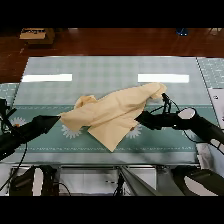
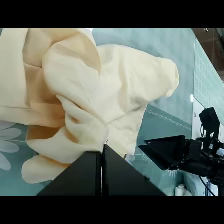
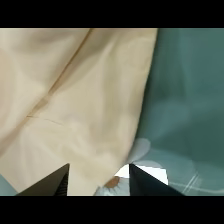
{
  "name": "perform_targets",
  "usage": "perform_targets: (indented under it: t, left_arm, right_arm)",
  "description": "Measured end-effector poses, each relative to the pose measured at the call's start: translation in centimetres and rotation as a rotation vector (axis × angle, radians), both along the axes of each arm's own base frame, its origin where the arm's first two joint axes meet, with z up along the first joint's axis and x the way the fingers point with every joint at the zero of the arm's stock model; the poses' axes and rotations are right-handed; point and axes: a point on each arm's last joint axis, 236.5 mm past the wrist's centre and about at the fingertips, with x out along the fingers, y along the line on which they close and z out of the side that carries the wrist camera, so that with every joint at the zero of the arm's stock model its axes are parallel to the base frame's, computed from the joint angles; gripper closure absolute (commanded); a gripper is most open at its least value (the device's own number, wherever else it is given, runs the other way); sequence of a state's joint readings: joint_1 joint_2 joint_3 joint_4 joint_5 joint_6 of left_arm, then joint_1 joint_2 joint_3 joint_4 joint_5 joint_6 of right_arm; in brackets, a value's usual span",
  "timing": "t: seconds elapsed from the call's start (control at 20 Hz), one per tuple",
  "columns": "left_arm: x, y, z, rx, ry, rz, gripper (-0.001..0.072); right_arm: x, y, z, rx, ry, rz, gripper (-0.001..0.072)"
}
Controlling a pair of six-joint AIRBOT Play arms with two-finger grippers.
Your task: Fold the shirts.
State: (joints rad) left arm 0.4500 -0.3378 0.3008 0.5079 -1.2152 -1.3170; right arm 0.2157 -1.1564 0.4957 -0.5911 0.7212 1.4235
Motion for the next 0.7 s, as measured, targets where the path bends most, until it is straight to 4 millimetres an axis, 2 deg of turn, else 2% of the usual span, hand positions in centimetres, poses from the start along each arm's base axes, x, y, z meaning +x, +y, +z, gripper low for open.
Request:
perform_targets:
  t: [0.1,0.15,0.25,0.3,0.45,0.55,0.65,0.7]
  left_arm:
    - [0.0,0.0,0.0,-0.001,0.000,0.000,0.0687]
    - [0.0,0.0,0.0,-0.002,-0.001,0.000,0.0687]
    - [0.0,0.0,0.1,-0.003,-0.001,0.000,0.0687]
    - [0.0,0.0,0.1,-0.003,-0.002,0.001,0.0687]
    - [0.3,0.2,0.1,0.000,-0.009,0.015,0.0687]
    - [0.7,0.5,0.6,-0.003,-0.027,0.032,0.0687]
    - [1.5,0.8,2.3,0.000,-0.073,0.051,0.0687]
    - [2.1,1.2,3.9,0.010,-0.115,0.067,0.0687]
  right_arm:
    - [-0.6,1.0,-0.9,0.004,0.038,-0.008,0.0262]
    - [-0.6,1.5,-1.1,0.010,0.048,-0.016,0.0310]
    - [-0.6,1.8,-1.7,0.003,0.057,-0.030,0.0528]
    - [-0.4,1.7,-2.0,-0.005,0.053,-0.041,0.0675]
    - [1.0,1.9,-1.5,0.003,0.017,-0.076,0.0686]
    - [2.5,2.7,0.7,0.024,-0.061,-0.047,0.0687]
    - [4.1,3.9,5.1,0.057,-0.191,0.026,0.0687]
    - [5.1,4.4,8.4,0.069,-0.285,0.062,0.0687]
